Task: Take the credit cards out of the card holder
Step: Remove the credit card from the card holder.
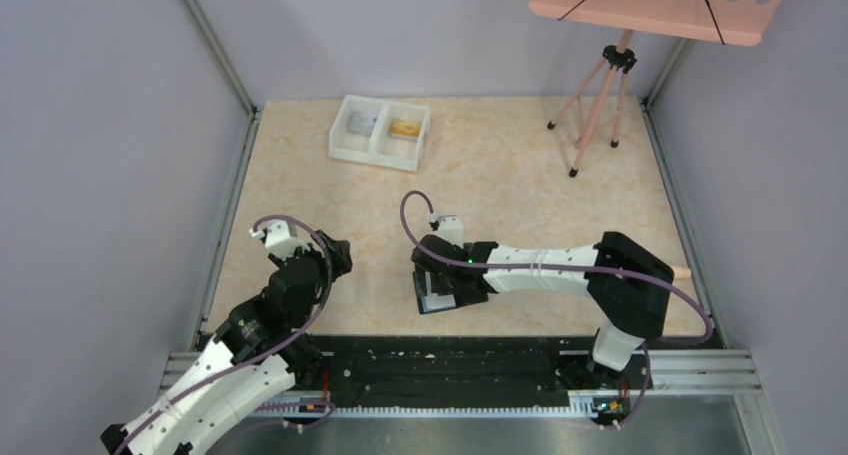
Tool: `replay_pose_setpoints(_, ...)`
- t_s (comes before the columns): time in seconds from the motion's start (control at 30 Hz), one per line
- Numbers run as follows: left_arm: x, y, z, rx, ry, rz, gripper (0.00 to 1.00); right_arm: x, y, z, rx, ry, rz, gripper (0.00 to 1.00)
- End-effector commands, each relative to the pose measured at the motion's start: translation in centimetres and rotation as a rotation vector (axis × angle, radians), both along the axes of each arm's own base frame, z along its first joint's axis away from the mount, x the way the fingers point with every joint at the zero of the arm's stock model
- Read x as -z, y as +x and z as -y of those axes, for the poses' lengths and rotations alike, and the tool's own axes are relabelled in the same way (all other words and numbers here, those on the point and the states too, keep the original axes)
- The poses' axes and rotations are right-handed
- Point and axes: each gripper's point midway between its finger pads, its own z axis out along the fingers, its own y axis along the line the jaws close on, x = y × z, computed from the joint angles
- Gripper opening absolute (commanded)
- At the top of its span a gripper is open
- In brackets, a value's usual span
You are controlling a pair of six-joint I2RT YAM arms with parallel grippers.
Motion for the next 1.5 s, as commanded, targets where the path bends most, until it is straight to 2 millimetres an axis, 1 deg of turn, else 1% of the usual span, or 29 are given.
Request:
replay_pose_setpoints(0.0, 0.2, -0.1, 0.5, 0.008, -0.037, -0.001, 0.73, 0.5, 0.4, -0.1, -0.006, -0.079, 0.030, 0.79)
replay_pose_setpoints(0.1, 0.8, -0.1, 0.9, 0.018, -0.058, -0.014, 0.72, 1.1, 0.3, 0.1, -0.003, -0.112, 0.034, 0.78)
replay_pose_setpoints(0.17, 1.2, -0.1, 1.3, 0.030, -0.068, -0.021, 0.72, 1.5, 0.3, 0.3, 0.000, -0.124, 0.034, 0.76)
replay_pose_setpoints(0.3, 2.1, -0.1, 2.1, 0.065, -0.082, -0.032, 0.72, 1.6, 0.3, 0.6, 0.003, -0.125, 0.040, 0.66)
replay_pose_setpoints(0.4, 2.9, -0.1, 3.2, 0.112, -0.094, -0.040, 0.72, 1.1, 0.4, 0.5, 0.005, -0.088, 0.055, 0.58)
replay_pose_setpoints(0.47, 3.8, -0.3, 4.0, 0.146, -0.104, -0.058, 0.72, 0.6, 0.3, 0.4, 0.007, -0.055, 0.067, 0.53)
replay_pose_setpoints(0.53, 4.6, -0.4, 4.6, 0.166, -0.117, -0.084, 0.72, 0.0, 0.4, 0.4, 0.012, -0.013, 0.078, 0.50)
replay_pose_setpoints(0.63, 5.7, -0.5, 5.3, 0.181, -0.130, -0.119, 0.71, -0.7, 0.5, 0.7, 0.023, 0.031, 0.089, 0.48)
replay_pose_setpoints(0.7, 6.0, -0.5, 5.8, 0.200, -0.139, -0.134, 0.71, -1.0, 0.7, 1.2, 0.035, 0.040, 0.094, 0.49)
replay_pose_setpoints(0.8, 6.4, -0.5, 6.8, 0.236, -0.146, -0.151, 0.71, -1.3, 0.8, 2.1, 0.050, 0.045, 0.100, 0.54)
replay_pose_setpoints(0.87, 6.6, -0.4, 7.4, 0.255, -0.148, -0.164, 0.71, -1.4, 0.9, 2.7, 0.064, 0.050, 0.101, 0.54)
replay_pose_setpoints(1.0, 6.8, -0.4, 8.4, 0.292, -0.152, -0.188, 0.71, -1.4, 1.0, 4.2, 0.089, 0.044, 0.112, 0.47)
replay_pose_setpoints(1.23, 7.4, -0.2, 10.4, 0.358, -0.165, -0.225, 0.70, -1.0, 1.4, 7.5, 0.146, 0.010, 0.126, 0.37)
replay_pose_setpoints(1.33, 7.9, -0.1, 11.4, 0.389, -0.181, -0.241, 0.70, -0.4, 1.3, 8.2, 0.151, 0.005, 0.114, 0.33)
replay_pose_setpoints(1.47, 8.3, 0.1, 12.6, 0.407, -0.203, -0.281, 0.69, 0.5, 1.1, 8.8, 0.157, 0.002, 0.093, 0.33)
